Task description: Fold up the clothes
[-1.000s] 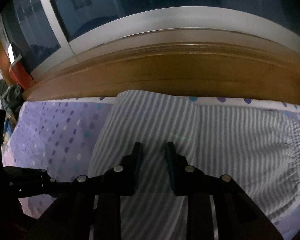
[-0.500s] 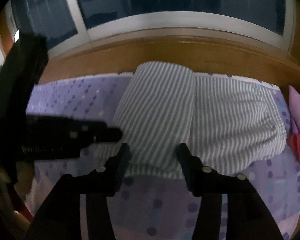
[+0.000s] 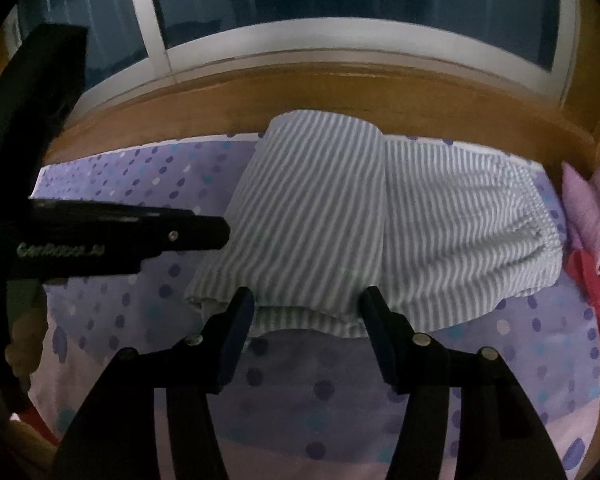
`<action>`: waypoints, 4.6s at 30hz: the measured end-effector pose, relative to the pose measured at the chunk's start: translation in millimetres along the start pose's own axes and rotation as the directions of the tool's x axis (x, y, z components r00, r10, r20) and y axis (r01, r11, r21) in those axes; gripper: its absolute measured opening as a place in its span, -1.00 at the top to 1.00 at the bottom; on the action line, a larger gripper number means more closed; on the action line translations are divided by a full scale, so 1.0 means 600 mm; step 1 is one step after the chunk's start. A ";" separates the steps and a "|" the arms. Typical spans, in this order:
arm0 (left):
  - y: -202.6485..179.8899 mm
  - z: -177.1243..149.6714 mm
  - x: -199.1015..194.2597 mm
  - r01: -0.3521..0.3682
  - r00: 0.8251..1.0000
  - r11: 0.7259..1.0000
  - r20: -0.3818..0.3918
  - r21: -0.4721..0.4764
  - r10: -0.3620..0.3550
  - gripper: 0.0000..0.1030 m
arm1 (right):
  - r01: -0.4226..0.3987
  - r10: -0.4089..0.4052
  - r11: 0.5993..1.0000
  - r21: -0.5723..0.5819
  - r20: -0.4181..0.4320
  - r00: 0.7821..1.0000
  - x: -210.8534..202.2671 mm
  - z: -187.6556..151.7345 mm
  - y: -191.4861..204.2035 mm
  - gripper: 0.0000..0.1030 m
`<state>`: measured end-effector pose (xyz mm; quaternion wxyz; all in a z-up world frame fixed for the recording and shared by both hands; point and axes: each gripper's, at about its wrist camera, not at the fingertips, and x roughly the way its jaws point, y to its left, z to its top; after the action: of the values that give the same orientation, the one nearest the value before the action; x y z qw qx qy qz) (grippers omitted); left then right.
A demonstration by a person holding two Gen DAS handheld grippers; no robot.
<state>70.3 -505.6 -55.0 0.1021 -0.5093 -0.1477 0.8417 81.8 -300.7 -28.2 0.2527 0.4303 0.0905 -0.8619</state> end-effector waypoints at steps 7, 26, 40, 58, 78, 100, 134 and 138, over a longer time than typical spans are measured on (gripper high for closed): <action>0.011 0.016 0.005 0.010 1.000 1.000 0.023 0.028 -0.010 0.24 | 0.031 -0.029 0.999 -0.033 0.063 0.998 -0.016 -0.008 0.038 -0.16; 0.067 0.049 -0.011 0.019 0.998 0.995 0.059 -0.103 -0.013 0.24 | 0.010 0.012 0.976 -0.217 0.103 0.995 0.025 0.008 0.107 -0.25; 0.082 0.048 0.059 0.148 0.989 0.960 0.007 -0.237 -0.150 0.24 | 0.001 0.012 0.985 -0.174 0.076 0.997 0.088 0.009 0.091 -0.42; 0.062 0.050 0.075 0.174 0.983 0.953 -0.006 -0.248 -0.181 0.40 | -0.014 0.026 0.992 -0.129 0.093 0.995 0.083 0.021 0.057 0.46; -0.139 0.126 0.050 0.249 0.968 0.969 0.030 -0.007 -0.249 0.43 | -0.145 0.095 0.969 0.199 0.243 0.965 -0.048 -0.006 -0.127 0.64; -0.142 0.062 0.127 0.171 0.984 0.982 -0.033 -0.086 -0.174 0.43 | -0.159 0.114 0.943 0.291 0.165 0.980 -0.038 0.033 -0.288 -0.08; -0.226 0.079 0.116 0.098 0.994 0.994 -0.043 0.052 -0.096 0.42 | -0.076 0.042 0.982 0.174 0.194 0.980 -0.022 0.059 -0.337 0.24; -0.246 0.087 0.119 0.113 0.993 0.989 -0.049 0.091 -0.109 0.42 | -0.092 0.068 0.991 0.093 0.235 0.970 -0.076 0.043 -0.303 0.24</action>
<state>-5.7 -352.1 -39.0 0.1758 -0.5132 -0.1341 0.8293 -6.4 -138.2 12.3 0.2737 0.3429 -0.0015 -0.8986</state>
